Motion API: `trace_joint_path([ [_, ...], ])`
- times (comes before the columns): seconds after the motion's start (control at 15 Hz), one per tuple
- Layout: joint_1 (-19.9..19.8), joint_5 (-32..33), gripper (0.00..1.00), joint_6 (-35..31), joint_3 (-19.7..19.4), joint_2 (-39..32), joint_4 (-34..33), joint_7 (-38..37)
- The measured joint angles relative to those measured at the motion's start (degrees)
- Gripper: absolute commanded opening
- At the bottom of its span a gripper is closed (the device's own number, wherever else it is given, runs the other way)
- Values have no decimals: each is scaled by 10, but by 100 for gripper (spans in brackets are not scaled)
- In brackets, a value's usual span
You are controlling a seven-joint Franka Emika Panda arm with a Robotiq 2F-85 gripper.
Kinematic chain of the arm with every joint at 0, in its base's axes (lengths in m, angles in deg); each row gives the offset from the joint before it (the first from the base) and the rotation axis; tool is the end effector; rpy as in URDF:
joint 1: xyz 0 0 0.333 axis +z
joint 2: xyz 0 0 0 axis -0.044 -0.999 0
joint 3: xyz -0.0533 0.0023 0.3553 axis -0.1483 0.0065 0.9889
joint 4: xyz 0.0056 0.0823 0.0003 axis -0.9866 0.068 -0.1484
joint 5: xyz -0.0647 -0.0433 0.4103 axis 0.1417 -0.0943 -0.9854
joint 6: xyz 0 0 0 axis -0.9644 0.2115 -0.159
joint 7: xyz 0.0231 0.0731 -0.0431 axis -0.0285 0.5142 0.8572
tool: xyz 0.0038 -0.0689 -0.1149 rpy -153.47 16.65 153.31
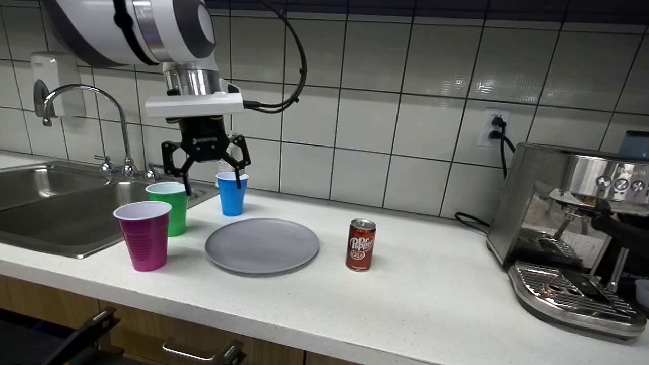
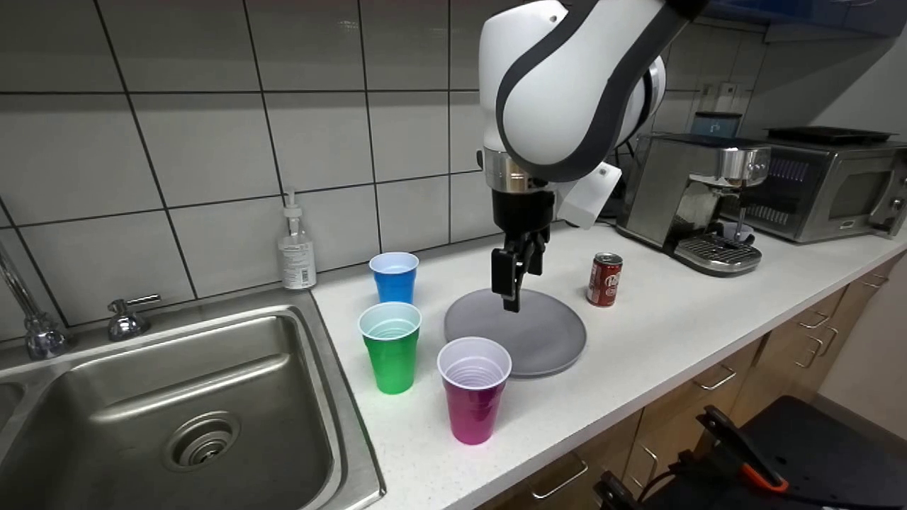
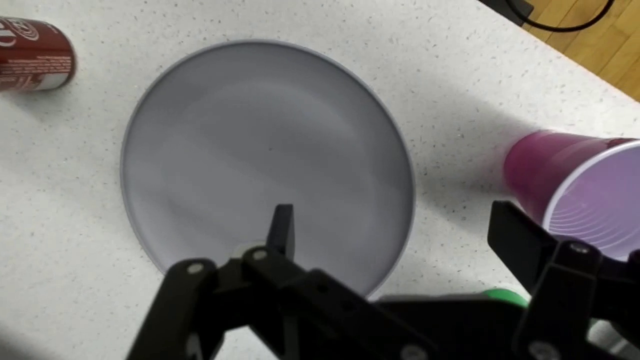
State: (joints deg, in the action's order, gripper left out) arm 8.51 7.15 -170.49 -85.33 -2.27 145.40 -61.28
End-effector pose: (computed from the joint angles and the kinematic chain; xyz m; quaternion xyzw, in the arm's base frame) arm 0.4323 0.0681 0.2816 0.9512 0.2974 -0.0021 0.0817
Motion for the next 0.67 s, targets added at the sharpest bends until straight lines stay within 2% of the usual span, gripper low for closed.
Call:
trace_joint_path([
  [0.67,29,-25,100,1,6,34,33,40],
])
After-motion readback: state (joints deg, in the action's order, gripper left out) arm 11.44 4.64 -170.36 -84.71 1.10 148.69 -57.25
